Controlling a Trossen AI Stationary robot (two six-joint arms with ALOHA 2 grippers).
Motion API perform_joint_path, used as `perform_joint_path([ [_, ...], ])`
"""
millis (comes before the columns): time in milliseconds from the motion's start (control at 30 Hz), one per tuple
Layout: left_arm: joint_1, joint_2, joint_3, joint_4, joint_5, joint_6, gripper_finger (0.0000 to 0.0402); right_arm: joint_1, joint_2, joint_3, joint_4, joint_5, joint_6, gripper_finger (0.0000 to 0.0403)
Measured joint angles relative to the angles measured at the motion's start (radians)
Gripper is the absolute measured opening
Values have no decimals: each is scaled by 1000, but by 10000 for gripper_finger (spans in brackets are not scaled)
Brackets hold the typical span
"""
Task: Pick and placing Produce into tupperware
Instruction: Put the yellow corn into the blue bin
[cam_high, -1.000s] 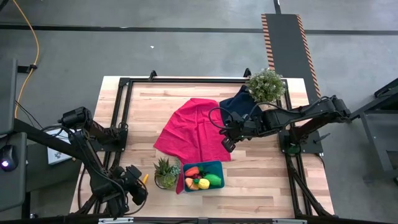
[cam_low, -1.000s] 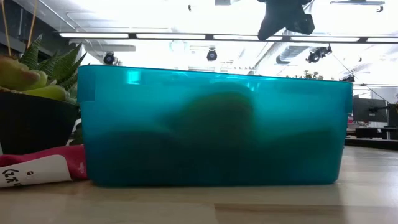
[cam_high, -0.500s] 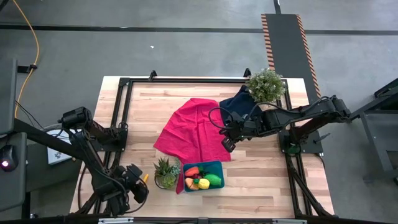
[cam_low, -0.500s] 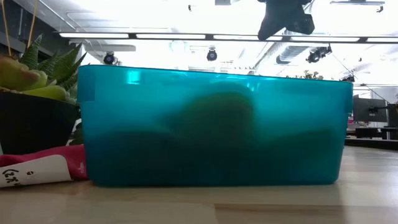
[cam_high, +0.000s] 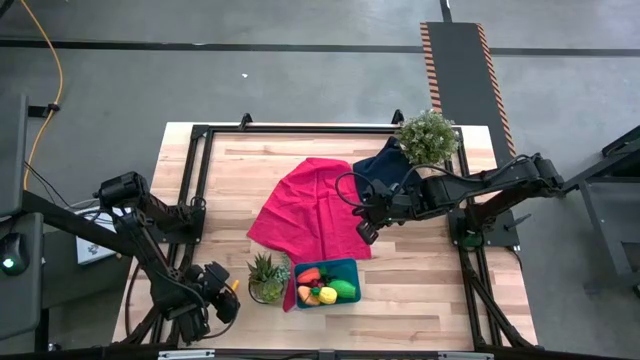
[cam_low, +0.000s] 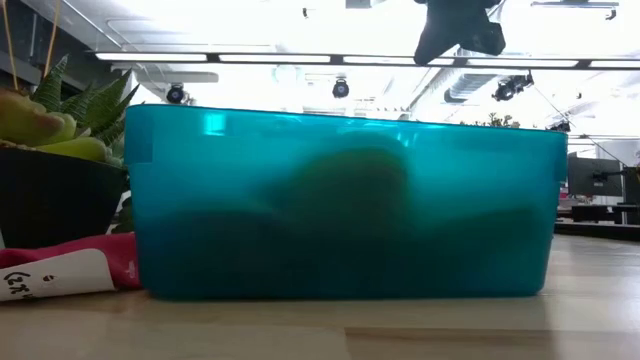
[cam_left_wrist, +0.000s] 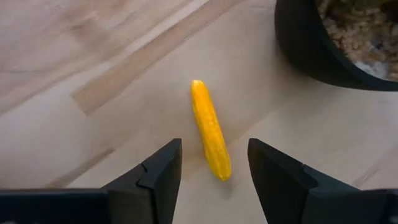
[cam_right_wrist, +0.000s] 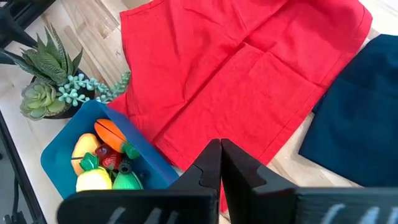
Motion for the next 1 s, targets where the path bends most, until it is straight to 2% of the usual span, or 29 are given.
perform_joint_path([
  [567, 0, 21, -14, 17, 1, 8, 168, 0, 0, 0, 24, 1, 8, 2],
  [767, 0, 64, -13, 94, 17, 8, 168, 0, 0, 0, 30, 1, 8, 2],
  [1000, 0, 66, -13, 66, 29, 0, 168, 0, 0, 0, 43, 9, 1, 2],
])
